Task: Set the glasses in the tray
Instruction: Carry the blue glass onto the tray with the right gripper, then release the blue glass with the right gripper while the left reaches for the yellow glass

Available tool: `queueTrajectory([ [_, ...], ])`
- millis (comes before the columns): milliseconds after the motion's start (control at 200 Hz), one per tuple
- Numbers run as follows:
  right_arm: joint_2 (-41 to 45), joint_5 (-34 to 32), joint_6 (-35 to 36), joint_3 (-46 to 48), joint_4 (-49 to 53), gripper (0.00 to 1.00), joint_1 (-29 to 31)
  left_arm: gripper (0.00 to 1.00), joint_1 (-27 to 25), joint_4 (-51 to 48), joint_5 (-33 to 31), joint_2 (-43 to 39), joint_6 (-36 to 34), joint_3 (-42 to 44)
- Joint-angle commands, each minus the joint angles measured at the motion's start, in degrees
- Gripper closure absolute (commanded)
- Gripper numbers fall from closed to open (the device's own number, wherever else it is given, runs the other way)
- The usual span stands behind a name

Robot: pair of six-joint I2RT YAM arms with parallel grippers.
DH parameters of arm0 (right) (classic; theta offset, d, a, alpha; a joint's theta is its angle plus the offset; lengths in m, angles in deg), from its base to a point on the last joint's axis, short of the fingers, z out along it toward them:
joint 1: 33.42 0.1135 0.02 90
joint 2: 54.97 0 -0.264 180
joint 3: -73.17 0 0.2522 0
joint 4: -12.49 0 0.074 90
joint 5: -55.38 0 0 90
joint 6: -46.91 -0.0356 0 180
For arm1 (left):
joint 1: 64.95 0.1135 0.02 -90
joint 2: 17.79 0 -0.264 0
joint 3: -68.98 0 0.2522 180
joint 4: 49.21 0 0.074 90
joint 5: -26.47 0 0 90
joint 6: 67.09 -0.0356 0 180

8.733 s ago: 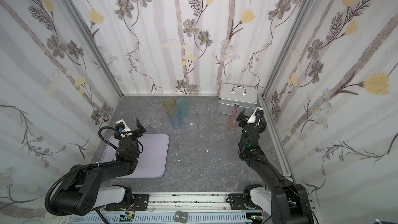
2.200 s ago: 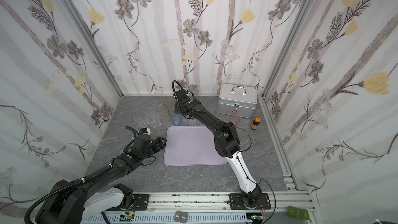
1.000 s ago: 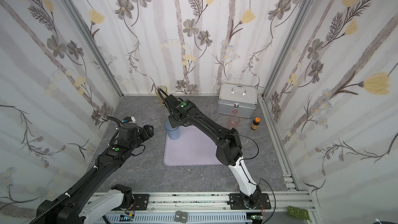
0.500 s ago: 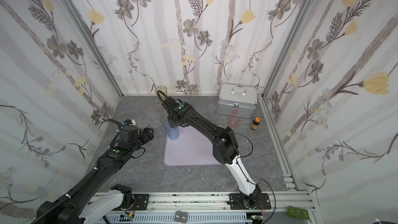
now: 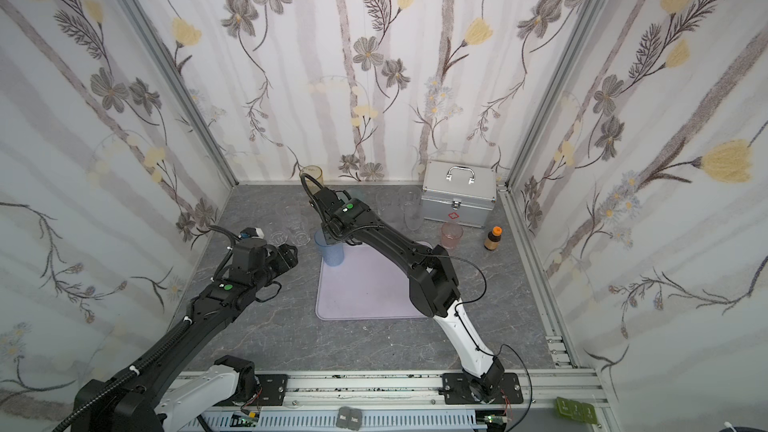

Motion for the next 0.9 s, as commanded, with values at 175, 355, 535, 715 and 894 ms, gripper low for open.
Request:
queueTrajectory([
  [175,14.4,6.9,-2.6,8.4,-6.7,0.46,-1.8,0.22,4.0,-1.2,4.9,15.2,-8.4,-18.3],
  [355,24.3,9.6,-6.9,24.3,-16.6,0.45,-4.8,0.32,7.9,-5.1,8.0,30.8,-12.4,-36.8],
  [535,30.7,12.9,-10.1,37.3,-23.8,0.45,-6.3,0.35,9.9,-9.4,11.1,46.8,-12.7,-56.2],
  [715,32.2,12.9,-11.2,43.0,-25.5,0.45,-6.7,0.39,9.9,-14.6,8.7,60.5,-11.2,-72.0],
  [894,31.9,12.8,-11.3,44.3,-26.0,0.45,-6.6,0.39,10.1,-15.6,6.9,67.4,-11.5,-78.8],
])
